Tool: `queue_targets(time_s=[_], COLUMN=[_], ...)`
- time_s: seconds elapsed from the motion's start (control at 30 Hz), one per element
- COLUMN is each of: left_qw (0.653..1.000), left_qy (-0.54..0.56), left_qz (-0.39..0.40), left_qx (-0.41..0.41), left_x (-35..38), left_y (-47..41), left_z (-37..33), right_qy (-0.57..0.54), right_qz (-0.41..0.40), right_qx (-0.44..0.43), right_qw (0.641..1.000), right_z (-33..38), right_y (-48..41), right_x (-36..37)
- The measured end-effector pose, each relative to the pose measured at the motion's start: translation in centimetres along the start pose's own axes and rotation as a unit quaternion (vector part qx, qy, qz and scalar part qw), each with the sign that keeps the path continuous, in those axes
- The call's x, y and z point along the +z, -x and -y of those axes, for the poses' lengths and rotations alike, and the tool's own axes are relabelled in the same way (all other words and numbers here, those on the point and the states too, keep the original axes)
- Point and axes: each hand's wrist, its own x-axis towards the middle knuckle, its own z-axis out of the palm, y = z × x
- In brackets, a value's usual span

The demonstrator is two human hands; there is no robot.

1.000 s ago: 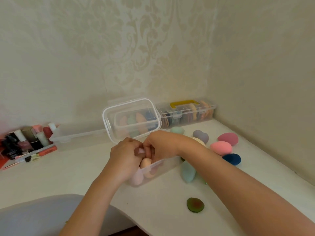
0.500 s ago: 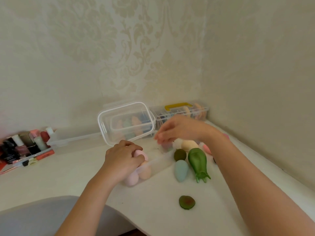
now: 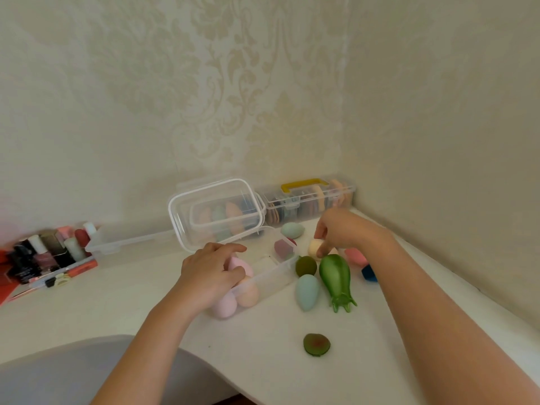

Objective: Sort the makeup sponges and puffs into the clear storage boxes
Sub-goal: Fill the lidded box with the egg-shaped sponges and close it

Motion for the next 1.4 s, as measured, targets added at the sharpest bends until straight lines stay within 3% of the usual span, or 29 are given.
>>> queue_targets(time_s=[0.23, 0.4, 0.5, 0.77, 1.13, 1.4], left_qw=[1.000, 1.000, 1.000, 0.999, 0.998, 0.993], left_qy=[-0.002, -0.011, -0.018, -0.045, -0.045, -0.084], left_qz=[-0.009, -0.006, -0.005, -0.007, -0.003, 0.050], left_qx=[0.006, 0.003, 0.003, 0.013, 0.048, 0.070], left_x=[0.1, 0.1, 0.0, 0.0, 0.0, -0.5], left_y=[-0.1, -0.1, -0.1, 0.0, -0.1, -0.7], left_z=[0.2, 0.1, -0.1, -0.2, 0.1, 0.2], right_qy=[-0.053, -0.251, -0.201, -0.024, -0.070, -0.088], right_qz=[-0.089, -0.115, -0.119, -0.051, -0.109, -0.107], right_qx=[-0.059, -0.159, -0.212, -0.181, -0.161, -0.150], right_qw=[0.993, 0.948, 0.949, 0.982, 0.978, 0.979], right_z=[0.5, 2.6, 4.8, 8.6, 9.3, 9.5], right_y=[0.3, 1.0, 1.4, 0.5, -1.8, -2.2], right_x=[-0.7, -1.0, 0.0, 3.2, 4.9, 5.0])
